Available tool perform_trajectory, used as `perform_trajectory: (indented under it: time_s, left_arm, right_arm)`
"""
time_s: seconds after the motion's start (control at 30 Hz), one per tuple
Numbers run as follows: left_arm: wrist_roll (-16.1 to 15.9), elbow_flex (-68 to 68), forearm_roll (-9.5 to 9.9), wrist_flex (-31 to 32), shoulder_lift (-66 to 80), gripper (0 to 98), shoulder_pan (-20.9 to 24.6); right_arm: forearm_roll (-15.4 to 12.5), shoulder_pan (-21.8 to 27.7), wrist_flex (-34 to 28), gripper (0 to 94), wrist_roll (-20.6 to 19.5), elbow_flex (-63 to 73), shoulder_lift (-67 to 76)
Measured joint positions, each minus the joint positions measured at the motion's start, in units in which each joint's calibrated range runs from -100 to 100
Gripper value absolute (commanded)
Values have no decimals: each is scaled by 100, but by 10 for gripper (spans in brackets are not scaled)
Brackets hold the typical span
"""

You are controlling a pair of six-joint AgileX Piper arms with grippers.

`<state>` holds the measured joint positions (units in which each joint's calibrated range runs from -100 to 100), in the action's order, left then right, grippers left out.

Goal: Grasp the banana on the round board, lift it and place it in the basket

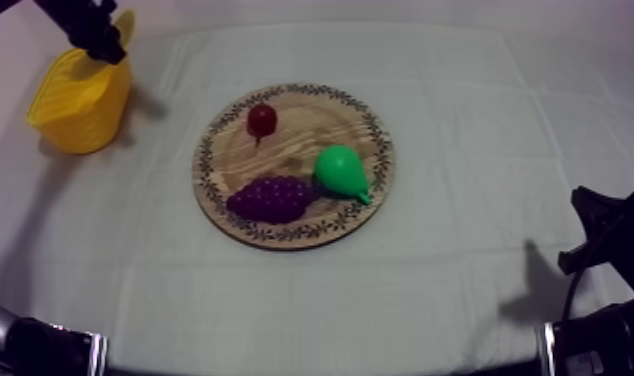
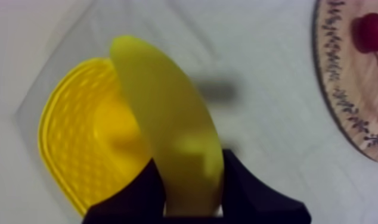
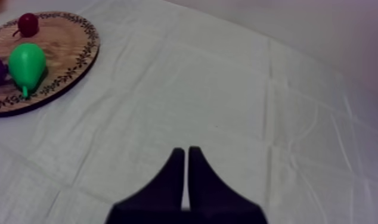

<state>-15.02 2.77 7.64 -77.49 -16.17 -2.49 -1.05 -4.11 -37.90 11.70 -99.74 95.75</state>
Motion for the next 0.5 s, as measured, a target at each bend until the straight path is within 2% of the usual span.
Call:
perform_trajectory:
  time_s: [0.27, 0.5]
  left_arm:
    - [-34, 284, -134, 111, -336, 242, 708]
    - [-27, 145, -232, 494, -616, 292, 898]
  right_arm:
    - [0, -4, 0, 4, 0, 0, 0]
    - [0, -11, 0, 4, 0, 0, 0]
